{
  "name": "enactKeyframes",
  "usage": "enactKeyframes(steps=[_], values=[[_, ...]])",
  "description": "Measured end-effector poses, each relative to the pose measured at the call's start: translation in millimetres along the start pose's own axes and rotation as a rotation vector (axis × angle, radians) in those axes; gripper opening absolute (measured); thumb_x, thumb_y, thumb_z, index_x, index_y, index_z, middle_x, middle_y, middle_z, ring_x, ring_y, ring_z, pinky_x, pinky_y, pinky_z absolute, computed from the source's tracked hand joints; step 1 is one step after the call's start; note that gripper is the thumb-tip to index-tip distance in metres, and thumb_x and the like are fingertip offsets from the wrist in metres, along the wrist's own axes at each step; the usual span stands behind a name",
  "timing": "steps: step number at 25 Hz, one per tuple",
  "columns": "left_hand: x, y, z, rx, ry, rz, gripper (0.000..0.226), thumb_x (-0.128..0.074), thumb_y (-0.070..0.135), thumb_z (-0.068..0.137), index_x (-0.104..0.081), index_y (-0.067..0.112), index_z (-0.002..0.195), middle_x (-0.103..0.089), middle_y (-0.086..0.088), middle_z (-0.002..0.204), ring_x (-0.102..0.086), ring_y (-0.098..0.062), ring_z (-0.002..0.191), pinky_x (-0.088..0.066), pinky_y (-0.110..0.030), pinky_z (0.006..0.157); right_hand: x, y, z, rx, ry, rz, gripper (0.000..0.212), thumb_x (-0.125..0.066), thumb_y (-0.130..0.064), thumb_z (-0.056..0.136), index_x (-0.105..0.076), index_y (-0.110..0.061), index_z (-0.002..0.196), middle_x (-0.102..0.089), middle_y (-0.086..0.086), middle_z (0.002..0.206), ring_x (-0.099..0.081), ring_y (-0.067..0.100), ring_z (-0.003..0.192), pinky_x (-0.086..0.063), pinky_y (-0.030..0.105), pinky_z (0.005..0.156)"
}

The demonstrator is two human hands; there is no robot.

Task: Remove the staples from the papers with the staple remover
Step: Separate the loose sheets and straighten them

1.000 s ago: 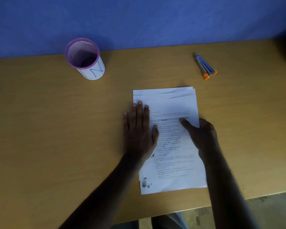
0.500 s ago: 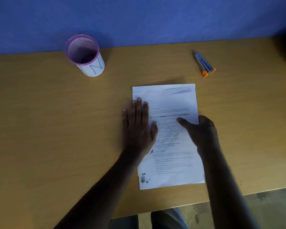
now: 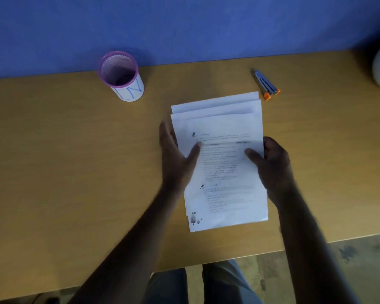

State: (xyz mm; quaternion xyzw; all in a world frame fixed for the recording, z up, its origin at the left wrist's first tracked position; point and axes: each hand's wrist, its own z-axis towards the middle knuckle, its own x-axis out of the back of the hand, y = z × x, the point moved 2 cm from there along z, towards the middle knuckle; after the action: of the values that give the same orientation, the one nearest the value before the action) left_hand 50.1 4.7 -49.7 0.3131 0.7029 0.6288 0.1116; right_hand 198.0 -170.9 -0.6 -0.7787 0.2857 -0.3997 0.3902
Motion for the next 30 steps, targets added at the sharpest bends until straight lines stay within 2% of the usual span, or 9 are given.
enactKeyframes(steps=[3,6,8,14,19,21,24,26,30], values=[[15,25,18,0.199,-0.03,-0.432,0.102,-0.082,0.009,0.084,-0.016,0.016,0.162,-0.065,-0.001,0.14,-0.07,-0.013,0.116,-0.057,-0.027,0.093,7,-16,-7,0.021,-0.081,0.22,0.022,-0.07,-0.003,0.094,-0.074,-0.023,0.102,-0.081,-0.001,0.102,-0.073,0.013,0.088,-0.059,0.028,0.077],[31,55,35,0.183,-0.166,-0.502,0.045,-0.077,0.014,0.088,-0.064,0.006,0.13,-0.079,-0.006,0.114,-0.074,-0.021,0.103,-0.058,-0.032,0.084,9,-40,-9,0.089,-0.116,0.345,0.023,-0.064,0.002,0.098,-0.07,-0.013,0.115,-0.079,0.0,0.108,-0.073,0.015,0.097,-0.058,0.029,0.083],[40,85,40,0.142,-0.189,-0.486,0.021,-0.074,0.019,0.091,-0.077,0.011,0.11,-0.081,-0.004,0.107,-0.075,-0.019,0.1,-0.058,-0.031,0.083,10,-63,-11,0.166,-0.099,0.385,0.024,-0.06,0.006,0.099,-0.064,-0.004,0.121,-0.078,-0.001,0.108,-0.071,0.014,0.099,-0.057,0.029,0.086],[61,197,47,-0.18,-0.165,-0.463,0.019,-0.057,0.009,0.105,-0.069,0.003,0.117,-0.078,0.001,0.107,-0.073,-0.016,0.102,-0.057,-0.031,0.088,22,-147,-11,0.461,-0.05,0.391,0.038,-0.056,0.01,0.099,-0.055,0.001,0.135,-0.069,0.012,0.128,-0.067,0.024,0.121,-0.055,0.035,0.098],[79,226,49,-0.36,-0.151,-0.403,0.013,-0.054,0.006,0.105,-0.065,-0.001,0.107,-0.071,0.026,0.073,-0.062,0.013,0.062,-0.046,-0.004,0.06,28,-175,-17,0.612,0.055,0.403,0.031,-0.066,-0.003,0.097,-0.062,-0.014,0.126,-0.075,-0.012,0.119,-0.07,0.009,0.116,-0.054,0.021,0.094],[78,210,47,-0.309,-0.161,-0.39,0.018,-0.058,0.006,0.102,-0.066,-0.007,0.111,-0.075,0.023,0.083,-0.068,0.009,0.078,-0.052,-0.011,0.073,19,-159,-12,0.576,0.093,0.369,0.028,-0.067,-0.003,0.096,-0.063,-0.011,0.123,-0.076,-0.018,0.116,-0.07,0.001,0.112,-0.053,0.016,0.093],[67,173,38,-0.137,-0.177,-0.323,0.023,-0.063,0.005,0.1,-0.069,0.008,0.122,-0.077,0.004,0.112,-0.07,-0.013,0.109,-0.053,-0.032,0.098,-6,-126,-4,0.401,0.047,0.297,0.038,-0.064,0.005,0.097,-0.06,-0.005,0.134,-0.074,0.0,0.125,-0.069,0.016,0.119,-0.057,0.037,0.102],[62,162,35,-0.077,-0.183,-0.296,0.026,-0.062,0.006,0.101,-0.067,0.017,0.125,-0.074,-0.001,0.12,-0.069,-0.017,0.116,-0.054,-0.036,0.102,-14,-116,-2,0.346,0.026,0.292,0.041,-0.062,0.006,0.099,-0.058,-0.006,0.138,-0.069,0.012,0.132,-0.066,0.023,0.125,-0.054,0.043,0.108],[68,181,42,-0.156,-0.215,-0.342,0.023,-0.066,0.024,0.098,-0.075,0.038,0.114,-0.078,0.012,0.116,-0.072,-0.011,0.112,-0.057,-0.025,0.089,0,-132,-2,0.374,0.067,0.425,0.031,-0.066,-0.013,0.099,-0.067,-0.017,0.13,-0.075,0.001,0.121,-0.071,0.021,0.116,-0.057,0.033,0.094]])
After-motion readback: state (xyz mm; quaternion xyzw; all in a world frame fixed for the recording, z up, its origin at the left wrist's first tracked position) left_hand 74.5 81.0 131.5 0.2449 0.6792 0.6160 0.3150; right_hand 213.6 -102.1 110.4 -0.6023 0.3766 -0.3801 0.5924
